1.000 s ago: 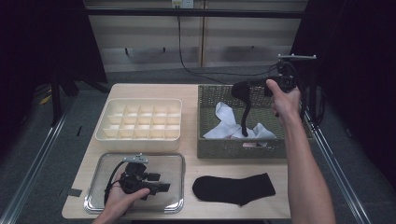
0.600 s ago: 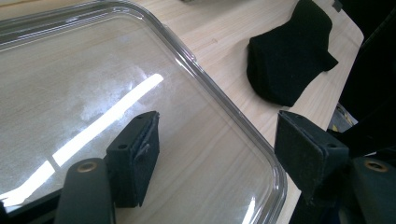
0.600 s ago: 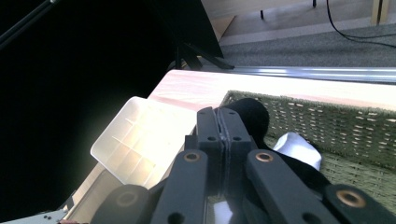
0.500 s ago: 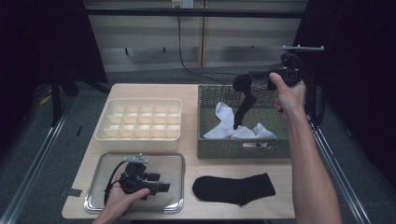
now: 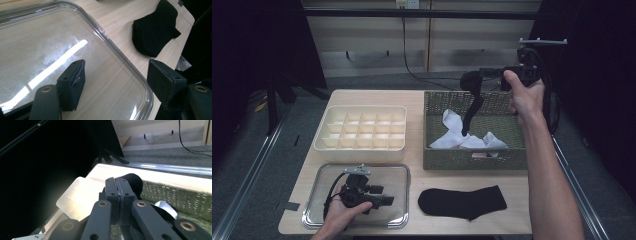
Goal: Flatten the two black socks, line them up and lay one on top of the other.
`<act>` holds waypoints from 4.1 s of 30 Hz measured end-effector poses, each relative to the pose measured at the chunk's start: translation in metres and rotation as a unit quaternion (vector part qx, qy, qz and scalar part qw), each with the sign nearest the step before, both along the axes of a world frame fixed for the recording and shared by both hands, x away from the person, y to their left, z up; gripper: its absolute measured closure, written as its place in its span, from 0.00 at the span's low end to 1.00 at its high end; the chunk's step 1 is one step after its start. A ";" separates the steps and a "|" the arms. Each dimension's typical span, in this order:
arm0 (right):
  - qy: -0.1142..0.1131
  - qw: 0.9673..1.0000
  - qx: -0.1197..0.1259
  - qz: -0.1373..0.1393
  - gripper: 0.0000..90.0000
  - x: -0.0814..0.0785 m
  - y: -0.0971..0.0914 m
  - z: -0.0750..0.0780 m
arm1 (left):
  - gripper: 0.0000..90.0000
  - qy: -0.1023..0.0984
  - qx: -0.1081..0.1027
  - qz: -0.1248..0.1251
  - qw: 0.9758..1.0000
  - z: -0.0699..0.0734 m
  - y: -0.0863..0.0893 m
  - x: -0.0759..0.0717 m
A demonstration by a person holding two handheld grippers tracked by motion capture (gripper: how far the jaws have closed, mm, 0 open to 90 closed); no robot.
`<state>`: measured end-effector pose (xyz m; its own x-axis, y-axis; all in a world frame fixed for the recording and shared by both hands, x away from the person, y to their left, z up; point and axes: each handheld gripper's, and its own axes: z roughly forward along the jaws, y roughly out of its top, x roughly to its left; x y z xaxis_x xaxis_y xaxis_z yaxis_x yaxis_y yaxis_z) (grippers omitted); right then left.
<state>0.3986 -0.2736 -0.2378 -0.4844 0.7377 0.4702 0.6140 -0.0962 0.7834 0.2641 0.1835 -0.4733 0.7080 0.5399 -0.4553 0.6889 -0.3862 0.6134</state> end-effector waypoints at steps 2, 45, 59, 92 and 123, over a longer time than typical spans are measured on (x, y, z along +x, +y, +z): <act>-0.002 1.000 -0.002 0.000 0.99 -0.002 0.000 0.003 | 0.35 0.000 0.000 0.000 1.000 0.000 0.000 0.000; -0.055 0.997 0.013 0.055 0.99 -0.095 0.001 0.033 | 0.42 -0.007 0.004 0.022 1.000 -0.001 0.004 0.008; -0.049 0.996 0.019 0.076 0.99 -0.134 0.000 0.007 | 0.58 -0.035 -0.009 -0.014 0.999 0.014 -0.005 0.004; 0.053 0.991 0.065 0.102 0.99 -0.172 0.020 -0.131 | 0.74 -0.116 -0.061 -0.123 0.984 0.076 -0.092 -0.003; 0.088 0.982 0.056 0.157 0.99 -0.163 0.079 -0.169 | 0.95 -0.093 -0.045 -0.151 0.983 0.050 -0.113 -0.001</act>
<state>0.2359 -0.1943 -0.4072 -0.5837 0.5035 0.6370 0.7523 0.0404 0.6575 0.2629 0.0709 -0.4235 0.9054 0.2559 -0.3388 0.4237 -0.4945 0.7589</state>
